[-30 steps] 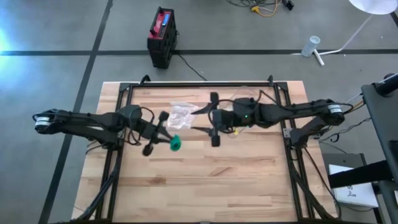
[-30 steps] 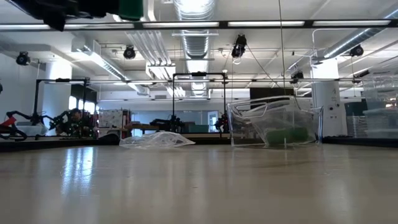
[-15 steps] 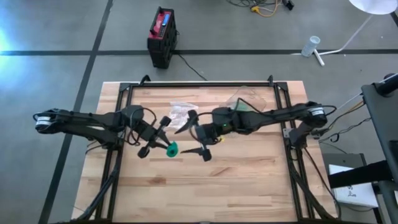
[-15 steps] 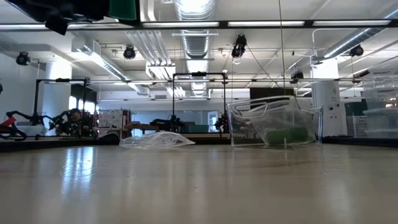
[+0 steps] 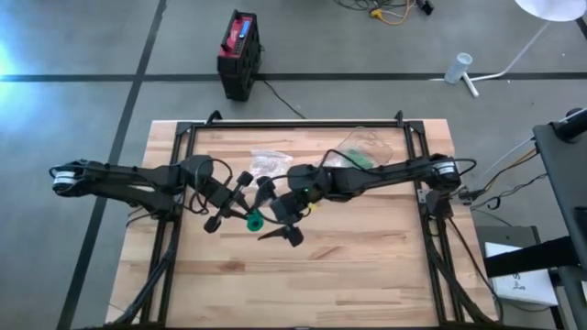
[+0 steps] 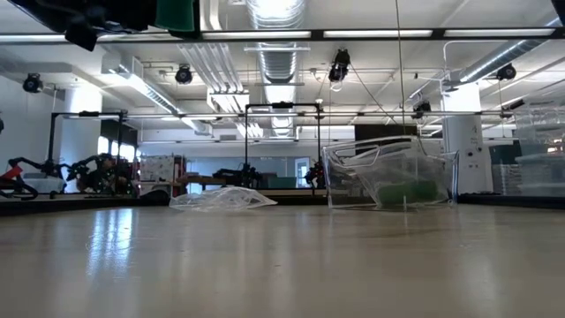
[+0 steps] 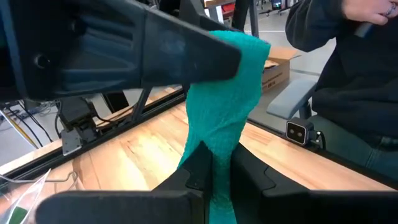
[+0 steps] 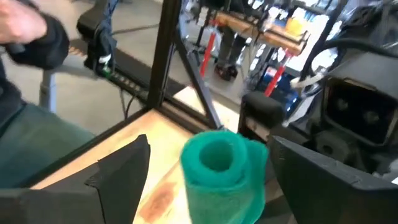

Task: Roll bandage
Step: Roll the dark green bandage

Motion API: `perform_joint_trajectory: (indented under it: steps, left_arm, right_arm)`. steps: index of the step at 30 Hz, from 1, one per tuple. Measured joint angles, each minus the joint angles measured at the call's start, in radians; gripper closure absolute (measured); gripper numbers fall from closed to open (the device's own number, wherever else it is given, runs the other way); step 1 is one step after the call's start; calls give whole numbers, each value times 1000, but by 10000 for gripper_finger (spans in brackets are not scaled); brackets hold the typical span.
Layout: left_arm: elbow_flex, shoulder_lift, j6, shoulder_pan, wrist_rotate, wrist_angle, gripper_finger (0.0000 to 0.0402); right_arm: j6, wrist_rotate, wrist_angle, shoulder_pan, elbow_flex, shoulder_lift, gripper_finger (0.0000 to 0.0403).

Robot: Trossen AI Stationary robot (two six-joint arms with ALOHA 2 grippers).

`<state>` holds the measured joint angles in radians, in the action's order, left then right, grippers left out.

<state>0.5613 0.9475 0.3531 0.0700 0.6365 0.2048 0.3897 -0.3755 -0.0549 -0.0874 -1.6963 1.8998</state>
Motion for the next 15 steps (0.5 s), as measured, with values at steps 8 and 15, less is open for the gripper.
perform_joint_trajectory:
  steps: [8, 15]
  left_arm:
    - [-1, 1, -2, 0, 0, 0, 374]
    - [-1, 1, -6, 0, 1, -5, 372]
  right_arm:
    - [62, -1, -113, -2, -83, 44, 120]
    - [118, 3, -133, -2, -86, 43, 198]
